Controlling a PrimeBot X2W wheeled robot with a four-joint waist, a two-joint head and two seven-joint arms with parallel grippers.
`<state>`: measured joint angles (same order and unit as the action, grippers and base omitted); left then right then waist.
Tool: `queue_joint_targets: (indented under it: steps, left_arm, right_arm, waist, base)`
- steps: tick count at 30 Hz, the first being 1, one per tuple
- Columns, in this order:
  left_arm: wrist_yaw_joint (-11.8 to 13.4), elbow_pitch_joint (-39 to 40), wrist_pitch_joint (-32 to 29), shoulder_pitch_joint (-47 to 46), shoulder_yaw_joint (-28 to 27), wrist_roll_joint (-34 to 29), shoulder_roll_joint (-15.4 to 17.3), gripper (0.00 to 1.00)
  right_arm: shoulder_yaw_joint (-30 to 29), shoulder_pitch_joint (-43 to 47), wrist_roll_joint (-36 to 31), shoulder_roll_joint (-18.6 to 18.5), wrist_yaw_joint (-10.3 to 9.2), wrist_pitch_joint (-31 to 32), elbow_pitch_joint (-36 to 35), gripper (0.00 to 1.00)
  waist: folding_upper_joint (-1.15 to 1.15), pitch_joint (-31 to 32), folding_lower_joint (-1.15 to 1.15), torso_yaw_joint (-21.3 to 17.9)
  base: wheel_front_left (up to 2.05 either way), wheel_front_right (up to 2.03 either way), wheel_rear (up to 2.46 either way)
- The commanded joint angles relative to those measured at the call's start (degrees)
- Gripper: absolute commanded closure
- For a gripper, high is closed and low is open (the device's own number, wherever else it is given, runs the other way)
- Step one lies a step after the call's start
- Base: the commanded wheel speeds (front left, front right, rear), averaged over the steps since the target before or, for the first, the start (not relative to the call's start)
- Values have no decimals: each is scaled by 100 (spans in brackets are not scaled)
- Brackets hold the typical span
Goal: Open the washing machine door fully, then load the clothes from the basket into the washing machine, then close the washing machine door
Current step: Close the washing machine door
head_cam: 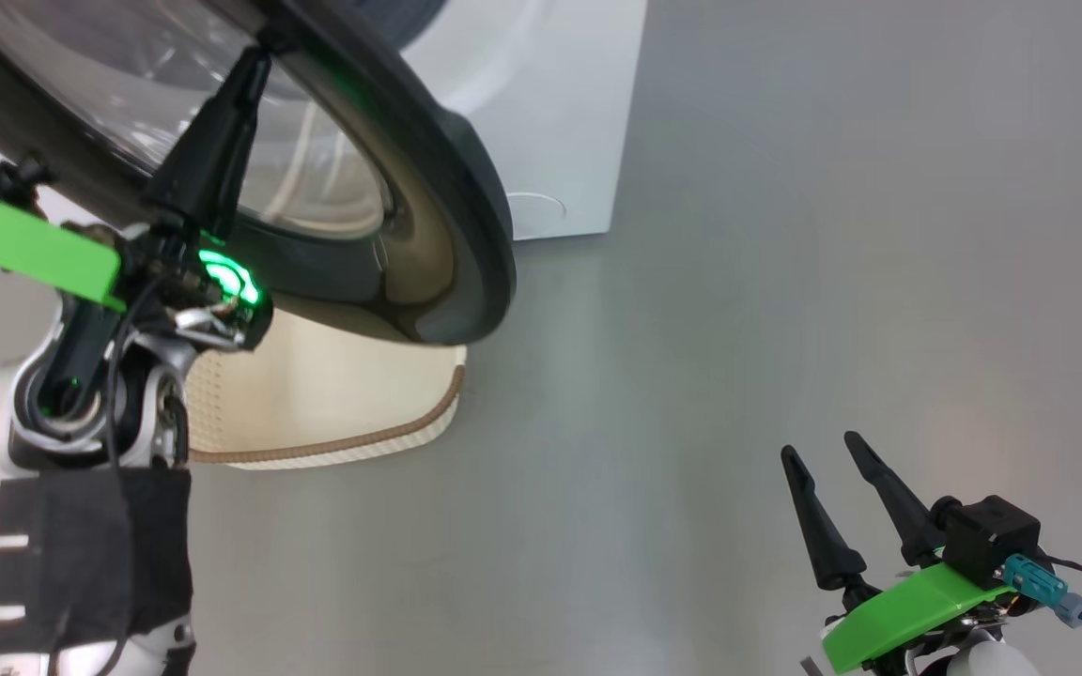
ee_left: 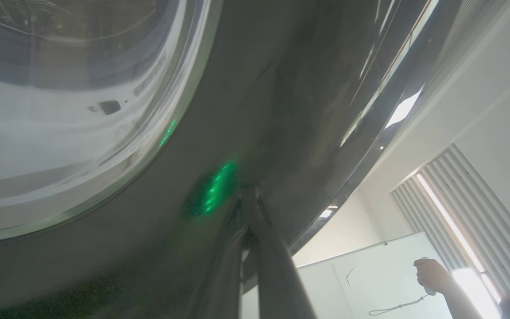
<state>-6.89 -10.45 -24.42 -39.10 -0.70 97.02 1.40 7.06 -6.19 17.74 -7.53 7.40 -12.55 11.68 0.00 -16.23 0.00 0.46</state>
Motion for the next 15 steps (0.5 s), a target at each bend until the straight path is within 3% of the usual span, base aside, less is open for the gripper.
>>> queue_joint_targets:
  steps: [1,8,15]
  left_arm:
    - [-58,117,106,-267,-79,-79,148,100]
    - [-59,-126,414,-397,-102,-316,148,100]
    - [-59,-178,605,-303,-266,-445,148,100]
  right_arm:
    - [157,-153,-6,11,9,-75,-109,0]
    - [139,-221,-6,42,9,-131,-65,0]
    - [71,-199,-14,66,9,-174,6,0]
  waist:
    - [0,-123,0,-141]
    - [0,-231,0,-276]
    - [0,-162,0,-140]
  base:
    - [0,0,0]
    - [0,0,0]
    - [0,0,0]
